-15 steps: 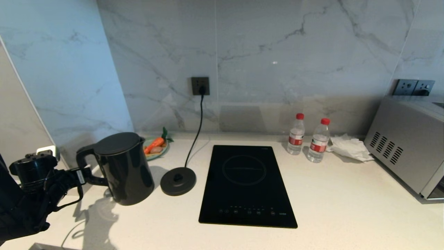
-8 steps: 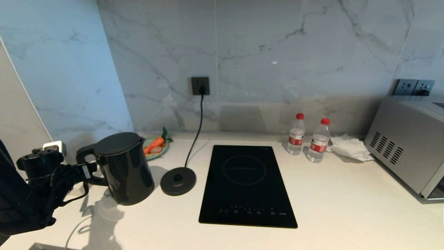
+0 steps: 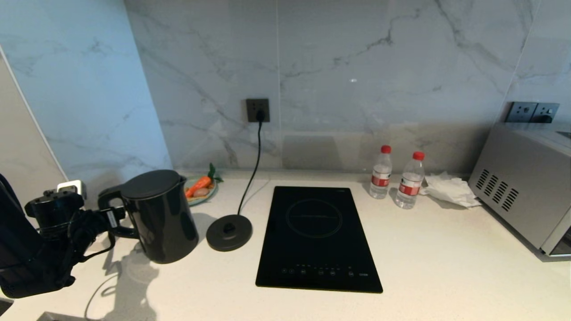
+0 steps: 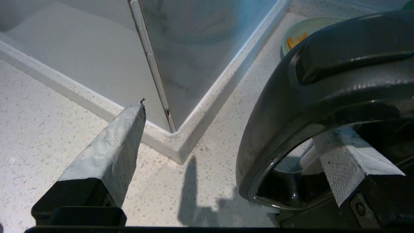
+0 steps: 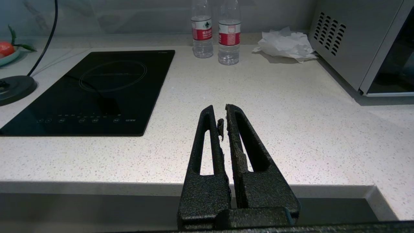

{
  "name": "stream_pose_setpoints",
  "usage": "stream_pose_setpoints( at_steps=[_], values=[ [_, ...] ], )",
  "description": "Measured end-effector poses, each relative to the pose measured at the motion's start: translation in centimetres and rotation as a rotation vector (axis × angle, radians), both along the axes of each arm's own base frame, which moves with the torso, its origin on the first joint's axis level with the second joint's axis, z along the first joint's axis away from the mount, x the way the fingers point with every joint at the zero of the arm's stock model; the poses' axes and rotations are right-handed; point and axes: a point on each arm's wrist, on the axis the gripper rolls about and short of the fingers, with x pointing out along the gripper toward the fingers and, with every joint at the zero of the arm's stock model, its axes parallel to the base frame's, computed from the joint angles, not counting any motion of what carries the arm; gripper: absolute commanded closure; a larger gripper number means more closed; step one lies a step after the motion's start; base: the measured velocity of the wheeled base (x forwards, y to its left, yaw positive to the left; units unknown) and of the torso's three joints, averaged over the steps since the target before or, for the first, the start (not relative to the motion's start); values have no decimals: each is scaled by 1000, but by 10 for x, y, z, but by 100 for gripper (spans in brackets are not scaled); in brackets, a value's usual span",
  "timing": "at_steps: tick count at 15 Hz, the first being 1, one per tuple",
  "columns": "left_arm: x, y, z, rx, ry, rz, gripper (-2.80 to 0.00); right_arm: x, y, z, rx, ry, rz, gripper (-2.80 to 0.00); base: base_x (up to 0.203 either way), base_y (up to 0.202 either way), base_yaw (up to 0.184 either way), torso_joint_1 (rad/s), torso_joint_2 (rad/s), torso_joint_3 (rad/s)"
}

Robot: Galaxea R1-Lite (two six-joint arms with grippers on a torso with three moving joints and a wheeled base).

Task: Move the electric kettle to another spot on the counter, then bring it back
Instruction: Grab the kettle

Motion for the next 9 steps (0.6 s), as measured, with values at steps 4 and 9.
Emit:
stream_pose_setpoints(
  at_steps=[4, 9],
  values=[
    [4, 0, -2, 1, -4, -2, -280, 0, 0, 0, 0, 0, 0, 0, 0, 0, 0, 0, 0, 0],
    [11, -3, -5, 6, -4, 1, -280, 0, 0, 0, 0, 0, 0, 0, 0, 0, 0, 0, 0, 0]
  ],
)
